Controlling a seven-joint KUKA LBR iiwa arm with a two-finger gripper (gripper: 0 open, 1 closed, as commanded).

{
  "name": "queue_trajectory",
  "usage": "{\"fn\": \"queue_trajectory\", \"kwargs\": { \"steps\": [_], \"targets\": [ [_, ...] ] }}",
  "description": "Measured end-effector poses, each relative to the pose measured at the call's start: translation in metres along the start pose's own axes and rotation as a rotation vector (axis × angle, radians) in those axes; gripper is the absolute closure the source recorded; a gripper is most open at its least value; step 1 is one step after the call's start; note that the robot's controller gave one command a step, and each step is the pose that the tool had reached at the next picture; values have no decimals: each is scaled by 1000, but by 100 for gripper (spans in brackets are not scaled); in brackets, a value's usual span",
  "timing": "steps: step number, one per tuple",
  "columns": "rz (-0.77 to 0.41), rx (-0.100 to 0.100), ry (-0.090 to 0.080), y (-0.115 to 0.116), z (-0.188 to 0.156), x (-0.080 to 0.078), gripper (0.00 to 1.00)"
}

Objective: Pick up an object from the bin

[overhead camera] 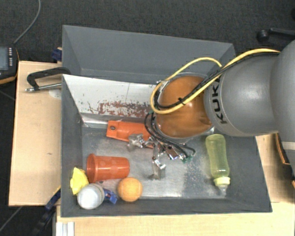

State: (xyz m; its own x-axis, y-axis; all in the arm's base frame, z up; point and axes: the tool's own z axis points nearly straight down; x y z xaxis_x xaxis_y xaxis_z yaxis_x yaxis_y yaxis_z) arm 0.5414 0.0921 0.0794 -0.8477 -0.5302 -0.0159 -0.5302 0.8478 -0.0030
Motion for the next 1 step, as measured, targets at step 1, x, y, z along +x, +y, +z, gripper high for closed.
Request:
{"fn": "queue_trajectory", "kwargs": {
  "steps": [1],
  "targets": [
    [-179,3,-6,19,2,-30,0]
  ]
}}
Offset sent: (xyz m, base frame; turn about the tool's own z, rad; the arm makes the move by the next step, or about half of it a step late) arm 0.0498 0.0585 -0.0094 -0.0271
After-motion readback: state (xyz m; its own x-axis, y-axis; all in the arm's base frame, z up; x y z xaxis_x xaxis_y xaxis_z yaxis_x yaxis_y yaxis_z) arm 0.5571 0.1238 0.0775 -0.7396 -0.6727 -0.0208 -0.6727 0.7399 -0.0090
